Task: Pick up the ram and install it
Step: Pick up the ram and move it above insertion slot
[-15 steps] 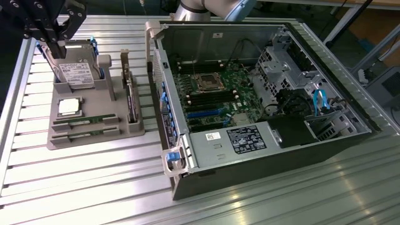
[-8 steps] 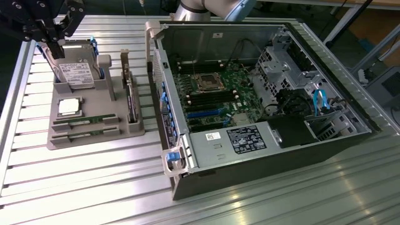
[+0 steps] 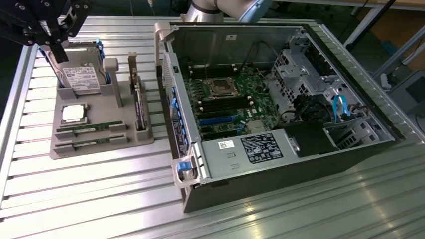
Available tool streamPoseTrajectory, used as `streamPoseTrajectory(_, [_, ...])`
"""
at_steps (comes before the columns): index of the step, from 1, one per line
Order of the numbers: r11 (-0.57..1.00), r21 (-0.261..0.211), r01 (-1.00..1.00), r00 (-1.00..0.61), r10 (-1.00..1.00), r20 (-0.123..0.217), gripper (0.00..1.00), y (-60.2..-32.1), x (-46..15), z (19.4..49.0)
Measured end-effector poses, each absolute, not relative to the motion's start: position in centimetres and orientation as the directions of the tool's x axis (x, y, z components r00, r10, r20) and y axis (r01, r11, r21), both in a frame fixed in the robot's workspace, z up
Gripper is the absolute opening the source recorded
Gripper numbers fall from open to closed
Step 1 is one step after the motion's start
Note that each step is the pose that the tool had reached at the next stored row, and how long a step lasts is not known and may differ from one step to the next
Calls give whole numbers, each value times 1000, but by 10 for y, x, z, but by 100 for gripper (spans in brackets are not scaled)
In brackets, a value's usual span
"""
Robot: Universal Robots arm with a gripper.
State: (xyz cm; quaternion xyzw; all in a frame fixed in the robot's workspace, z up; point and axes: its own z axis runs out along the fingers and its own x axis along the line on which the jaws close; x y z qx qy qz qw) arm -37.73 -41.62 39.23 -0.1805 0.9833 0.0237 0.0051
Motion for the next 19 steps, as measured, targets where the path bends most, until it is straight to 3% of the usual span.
streamPoseTrajectory(14, [805,45,-591,-806,-591,-19,10,-416,-377,392])
streamPoseTrajectory(19, [678,45,-733,-680,-733,-19,10,-416,-377,392])
